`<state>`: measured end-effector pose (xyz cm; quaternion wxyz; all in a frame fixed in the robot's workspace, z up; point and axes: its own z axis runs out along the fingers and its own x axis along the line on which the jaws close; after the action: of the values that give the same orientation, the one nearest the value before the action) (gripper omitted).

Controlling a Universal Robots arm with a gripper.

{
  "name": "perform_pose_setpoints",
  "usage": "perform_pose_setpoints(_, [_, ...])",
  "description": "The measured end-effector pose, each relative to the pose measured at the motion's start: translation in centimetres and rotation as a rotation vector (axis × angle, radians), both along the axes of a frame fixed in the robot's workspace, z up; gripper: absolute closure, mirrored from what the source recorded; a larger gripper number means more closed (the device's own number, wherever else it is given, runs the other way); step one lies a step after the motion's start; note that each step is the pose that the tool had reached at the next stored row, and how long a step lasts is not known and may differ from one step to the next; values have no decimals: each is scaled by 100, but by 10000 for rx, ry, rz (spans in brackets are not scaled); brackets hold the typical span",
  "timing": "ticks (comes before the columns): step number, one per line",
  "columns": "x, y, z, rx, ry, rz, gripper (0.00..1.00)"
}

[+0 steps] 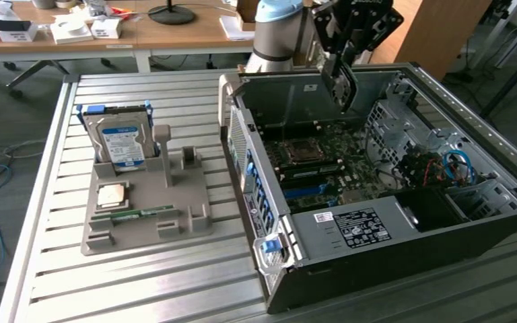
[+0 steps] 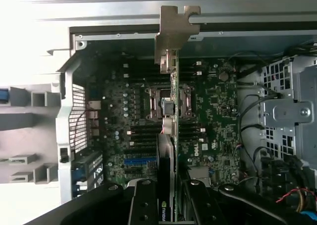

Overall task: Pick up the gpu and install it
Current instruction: 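Pick up the gpu and move the gpu toward the slot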

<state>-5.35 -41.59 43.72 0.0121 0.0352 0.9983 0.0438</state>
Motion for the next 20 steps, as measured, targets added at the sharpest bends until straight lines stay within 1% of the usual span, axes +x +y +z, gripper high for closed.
perform_pose_setpoints(5, [178, 0, 1, -2, 1, -1, 74])
perform_pose_setpoints(12, [387, 0, 0, -1, 0, 1, 74])
perform_pose_setpoints(16, [476, 0, 0, 0, 0, 3, 74])
perform_pose_setpoints(20, [529, 0, 0, 0, 0, 39, 74])
